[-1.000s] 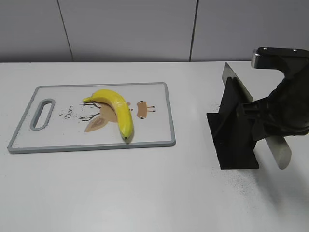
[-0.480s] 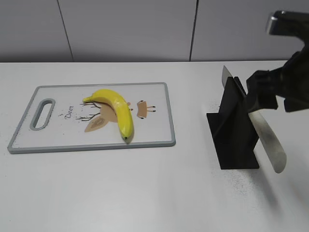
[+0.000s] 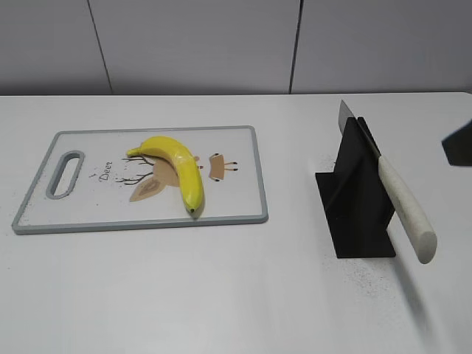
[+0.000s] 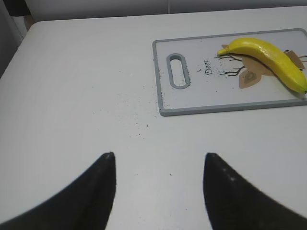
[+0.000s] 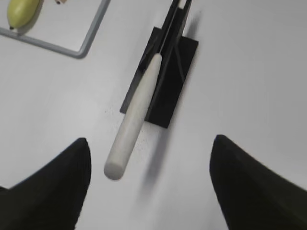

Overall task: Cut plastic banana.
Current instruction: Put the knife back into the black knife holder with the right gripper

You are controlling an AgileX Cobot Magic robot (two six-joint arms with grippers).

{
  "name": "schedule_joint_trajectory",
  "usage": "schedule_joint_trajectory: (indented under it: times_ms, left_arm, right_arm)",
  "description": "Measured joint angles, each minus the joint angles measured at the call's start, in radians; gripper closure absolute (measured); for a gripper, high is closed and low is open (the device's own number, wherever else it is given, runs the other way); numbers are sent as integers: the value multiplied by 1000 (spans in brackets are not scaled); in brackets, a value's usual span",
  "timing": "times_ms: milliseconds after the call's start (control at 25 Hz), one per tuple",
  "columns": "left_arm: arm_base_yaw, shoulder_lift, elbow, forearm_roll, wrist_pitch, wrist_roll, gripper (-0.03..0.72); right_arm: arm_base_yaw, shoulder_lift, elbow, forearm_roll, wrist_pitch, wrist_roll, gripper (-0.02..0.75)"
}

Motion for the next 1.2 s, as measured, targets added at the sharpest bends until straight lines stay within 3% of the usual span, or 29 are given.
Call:
schedule_joint_trajectory:
  times_ms: [440,800,1200]
  left_arm:
    - [0,0,0,0,0,0,125]
    - [0,0,0,0,0,0,125]
    - [0,0,0,0,0,0,125]
  right_arm:
    - [0,-427,334,0,42,-39,146]
    - [0,-722,349,3,67,-40,147]
    - [0,-883,349,9,103,-40,147]
